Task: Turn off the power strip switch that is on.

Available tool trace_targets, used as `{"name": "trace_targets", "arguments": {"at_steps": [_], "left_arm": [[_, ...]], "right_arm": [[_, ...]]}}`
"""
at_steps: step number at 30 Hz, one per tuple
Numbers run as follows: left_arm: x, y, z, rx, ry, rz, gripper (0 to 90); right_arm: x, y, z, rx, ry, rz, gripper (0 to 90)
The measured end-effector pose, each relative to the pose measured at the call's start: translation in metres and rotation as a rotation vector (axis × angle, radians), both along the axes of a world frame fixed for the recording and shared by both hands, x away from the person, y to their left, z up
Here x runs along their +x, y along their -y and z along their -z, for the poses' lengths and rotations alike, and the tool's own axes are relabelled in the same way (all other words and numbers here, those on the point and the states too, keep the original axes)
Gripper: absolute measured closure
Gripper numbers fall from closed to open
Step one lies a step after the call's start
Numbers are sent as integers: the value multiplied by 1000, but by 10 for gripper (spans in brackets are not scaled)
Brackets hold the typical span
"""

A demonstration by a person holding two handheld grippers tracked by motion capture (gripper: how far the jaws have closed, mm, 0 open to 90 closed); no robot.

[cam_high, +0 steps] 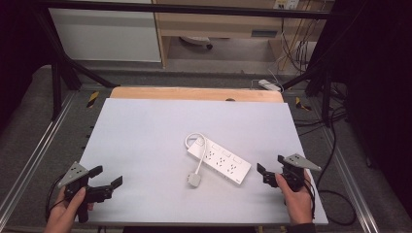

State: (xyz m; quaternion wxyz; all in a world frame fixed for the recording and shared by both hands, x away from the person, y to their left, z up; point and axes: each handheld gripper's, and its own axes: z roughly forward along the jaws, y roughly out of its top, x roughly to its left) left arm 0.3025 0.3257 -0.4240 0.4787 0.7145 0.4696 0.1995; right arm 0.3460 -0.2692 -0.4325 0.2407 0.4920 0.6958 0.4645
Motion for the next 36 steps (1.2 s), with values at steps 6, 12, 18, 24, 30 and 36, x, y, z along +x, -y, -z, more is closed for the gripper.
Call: {"name": "trace_targets", "arguments": {"at_steps": [6, 12, 18, 24, 30, 36], "left_arm": [[0, 0, 0, 7, -2, 6, 73], [0, 1, 1, 8, -5, 9, 71], [0, 1, 1, 9, -8, 9, 71], [1, 1, 1, 12, -9, 12, 71], [1, 1, 2, 12, -10, 12, 71], [1, 2, 2, 8, -13, 10, 71]], "right_arm": [[0, -1, -5, 12, -7, 0, 52], [-1, -5, -13, 19, 15, 5, 36], [0, -9, -19, 27, 28, 11, 45], [1, -14, -26, 21, 23, 0, 51], [5, -20, -31, 10, 16, -15, 57], [11, -23, -38, -8, 13, -28, 56]]}}
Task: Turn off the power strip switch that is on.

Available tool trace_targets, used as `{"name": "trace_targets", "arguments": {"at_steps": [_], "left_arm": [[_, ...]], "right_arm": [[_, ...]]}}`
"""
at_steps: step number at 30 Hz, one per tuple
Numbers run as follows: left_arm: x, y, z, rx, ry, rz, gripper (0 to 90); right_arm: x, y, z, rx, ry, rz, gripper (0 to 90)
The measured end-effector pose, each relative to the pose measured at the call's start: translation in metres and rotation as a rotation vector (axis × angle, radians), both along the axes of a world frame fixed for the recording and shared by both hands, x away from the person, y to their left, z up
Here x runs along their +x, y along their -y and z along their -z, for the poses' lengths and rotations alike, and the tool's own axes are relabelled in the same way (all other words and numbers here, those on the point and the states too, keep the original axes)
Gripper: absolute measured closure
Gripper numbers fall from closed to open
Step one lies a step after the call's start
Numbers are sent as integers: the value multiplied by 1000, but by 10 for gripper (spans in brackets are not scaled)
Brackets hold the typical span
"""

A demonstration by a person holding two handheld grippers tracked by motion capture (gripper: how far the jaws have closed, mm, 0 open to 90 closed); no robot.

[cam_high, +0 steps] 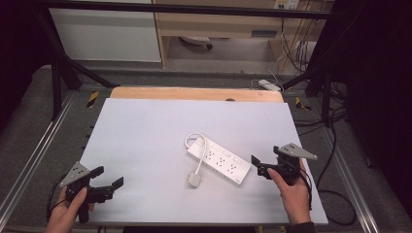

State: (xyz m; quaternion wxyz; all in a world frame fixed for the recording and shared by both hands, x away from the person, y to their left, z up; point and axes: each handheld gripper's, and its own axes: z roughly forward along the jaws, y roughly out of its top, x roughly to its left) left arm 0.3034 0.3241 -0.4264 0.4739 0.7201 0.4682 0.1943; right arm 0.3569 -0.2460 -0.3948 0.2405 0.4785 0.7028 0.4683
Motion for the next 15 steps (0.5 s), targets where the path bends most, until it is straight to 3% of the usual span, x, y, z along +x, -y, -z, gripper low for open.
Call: {"name": "trace_targets", "arguments": {"at_steps": [15], "left_arm": [[0, 1, 1, 5, -6, -4, 71]], "right_arm": [[12, -7, -12, 14, 10, -13, 40]]}}
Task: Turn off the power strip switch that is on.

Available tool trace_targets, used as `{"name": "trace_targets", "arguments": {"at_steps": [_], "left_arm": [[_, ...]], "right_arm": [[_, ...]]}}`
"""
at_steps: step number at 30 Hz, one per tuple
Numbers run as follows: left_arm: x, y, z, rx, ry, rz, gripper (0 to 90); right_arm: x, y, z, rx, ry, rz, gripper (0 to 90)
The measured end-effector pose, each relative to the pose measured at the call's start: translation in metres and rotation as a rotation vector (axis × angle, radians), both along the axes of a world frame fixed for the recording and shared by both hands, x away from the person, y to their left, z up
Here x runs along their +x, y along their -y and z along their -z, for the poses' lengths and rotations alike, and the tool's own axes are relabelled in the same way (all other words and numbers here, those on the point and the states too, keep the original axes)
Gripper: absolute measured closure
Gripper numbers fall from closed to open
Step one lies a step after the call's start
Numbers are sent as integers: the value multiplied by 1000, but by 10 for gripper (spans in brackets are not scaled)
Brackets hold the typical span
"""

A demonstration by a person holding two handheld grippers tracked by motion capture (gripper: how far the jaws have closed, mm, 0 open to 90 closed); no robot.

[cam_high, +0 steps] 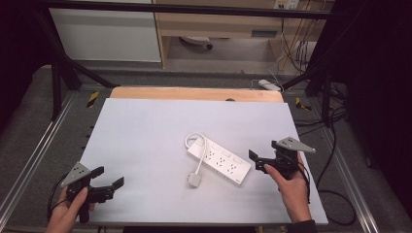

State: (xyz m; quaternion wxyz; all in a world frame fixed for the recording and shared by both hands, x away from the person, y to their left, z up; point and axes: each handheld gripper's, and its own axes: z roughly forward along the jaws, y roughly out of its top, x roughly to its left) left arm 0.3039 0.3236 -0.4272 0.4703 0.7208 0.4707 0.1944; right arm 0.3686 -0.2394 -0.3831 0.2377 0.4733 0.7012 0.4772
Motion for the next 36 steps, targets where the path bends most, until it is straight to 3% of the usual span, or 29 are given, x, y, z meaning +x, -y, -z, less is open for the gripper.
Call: {"name": "trace_targets", "arguments": {"at_steps": [13, 24, 27, 36], "left_arm": [[0, 0, 1, -3, -3, -1, 71], [1, 0, 1, 3, -3, -6, 71], [1, 0, 1, 4, -3, -5, 71], [1, 0, 2, 1, -8, -6, 71]], "right_arm": [[11, -9, -11, 0, 20, 0, 159], [18, -17, -14, -13, 34, -26, 410], [20, -20, -15, -30, 43, -32, 523], [24, -30, -17, -77, 31, -60, 705]]}}
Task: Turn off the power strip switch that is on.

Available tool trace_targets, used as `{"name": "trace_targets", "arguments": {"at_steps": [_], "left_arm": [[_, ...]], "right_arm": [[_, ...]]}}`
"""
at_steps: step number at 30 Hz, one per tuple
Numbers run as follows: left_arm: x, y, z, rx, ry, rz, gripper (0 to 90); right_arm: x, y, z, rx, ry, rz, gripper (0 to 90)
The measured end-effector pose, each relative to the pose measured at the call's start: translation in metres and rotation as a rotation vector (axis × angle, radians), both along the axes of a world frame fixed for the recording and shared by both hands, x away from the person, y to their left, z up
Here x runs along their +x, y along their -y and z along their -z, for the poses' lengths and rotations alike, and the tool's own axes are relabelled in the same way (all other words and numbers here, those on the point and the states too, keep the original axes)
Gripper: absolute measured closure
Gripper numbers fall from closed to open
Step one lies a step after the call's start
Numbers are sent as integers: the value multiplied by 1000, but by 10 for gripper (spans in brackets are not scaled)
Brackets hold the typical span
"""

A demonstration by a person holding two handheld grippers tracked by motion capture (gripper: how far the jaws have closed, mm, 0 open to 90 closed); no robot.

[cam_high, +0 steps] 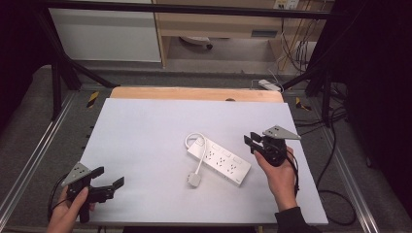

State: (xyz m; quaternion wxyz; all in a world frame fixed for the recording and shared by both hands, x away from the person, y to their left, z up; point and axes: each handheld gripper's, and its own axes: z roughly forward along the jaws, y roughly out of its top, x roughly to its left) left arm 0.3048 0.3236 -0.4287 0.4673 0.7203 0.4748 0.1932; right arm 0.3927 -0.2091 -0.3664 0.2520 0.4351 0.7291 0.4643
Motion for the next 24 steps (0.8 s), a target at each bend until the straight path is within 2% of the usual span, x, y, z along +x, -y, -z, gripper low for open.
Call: {"name": "trace_targets", "arguments": {"at_steps": [15, 24], "left_arm": [[0, 1, 1, 1, -4, 0, 72], [0, 1, 1, 6, -1, 1, 73]], "right_arm": [[10, -14, 2, -2, -35, -52, 884], [15, -23, 6, 5, -49, -76, 900]]}}
